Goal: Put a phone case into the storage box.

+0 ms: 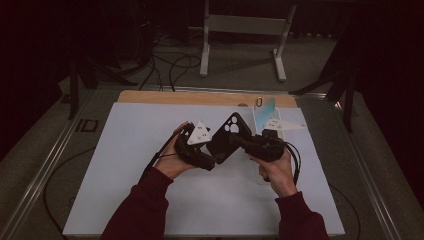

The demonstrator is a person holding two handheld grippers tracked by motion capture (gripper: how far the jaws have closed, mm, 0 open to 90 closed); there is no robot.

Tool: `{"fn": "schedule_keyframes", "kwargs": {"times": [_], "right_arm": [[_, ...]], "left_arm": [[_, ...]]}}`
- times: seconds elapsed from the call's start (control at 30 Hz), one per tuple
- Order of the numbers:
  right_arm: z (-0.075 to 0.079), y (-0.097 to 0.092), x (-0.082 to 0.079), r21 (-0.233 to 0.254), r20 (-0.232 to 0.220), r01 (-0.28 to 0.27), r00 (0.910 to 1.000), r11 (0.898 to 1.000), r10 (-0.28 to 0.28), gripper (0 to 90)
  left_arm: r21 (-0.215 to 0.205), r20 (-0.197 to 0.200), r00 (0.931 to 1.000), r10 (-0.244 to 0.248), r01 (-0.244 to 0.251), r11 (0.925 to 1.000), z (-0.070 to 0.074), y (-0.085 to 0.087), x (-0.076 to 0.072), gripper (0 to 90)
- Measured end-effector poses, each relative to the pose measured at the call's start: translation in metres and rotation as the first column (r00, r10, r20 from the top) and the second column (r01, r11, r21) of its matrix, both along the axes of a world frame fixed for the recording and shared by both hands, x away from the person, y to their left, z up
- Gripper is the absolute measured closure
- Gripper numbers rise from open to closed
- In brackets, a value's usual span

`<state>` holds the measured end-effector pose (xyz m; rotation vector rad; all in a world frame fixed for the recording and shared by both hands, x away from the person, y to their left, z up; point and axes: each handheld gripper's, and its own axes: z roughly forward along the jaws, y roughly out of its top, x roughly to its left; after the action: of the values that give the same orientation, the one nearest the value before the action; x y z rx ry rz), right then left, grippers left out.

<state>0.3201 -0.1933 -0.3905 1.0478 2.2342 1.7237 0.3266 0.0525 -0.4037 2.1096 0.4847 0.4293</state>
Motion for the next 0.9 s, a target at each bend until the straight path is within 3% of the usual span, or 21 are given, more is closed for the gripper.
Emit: {"fn": "schedule_keyframes", "kwargs": {"times": [0.43,0.9], "right_arm": [[0.006,-0.008,-0.001,-0.030,0.023,-0.009,0.9997,1.000,0.010,81.6],[0.016,-0.008,-0.006,-0.044,0.066,-0.072,0.9950,0.996,0.075,81.5]], "left_arm": [[0.005,-0.057,0.9982,-0.020,0.020,0.9998,-0.002,0.004,0.005,0.2],[-0.014,-0.099,0.9940,-0.047,0.046,0.9988,-0.004,0.007,0.007,2.5]]}}
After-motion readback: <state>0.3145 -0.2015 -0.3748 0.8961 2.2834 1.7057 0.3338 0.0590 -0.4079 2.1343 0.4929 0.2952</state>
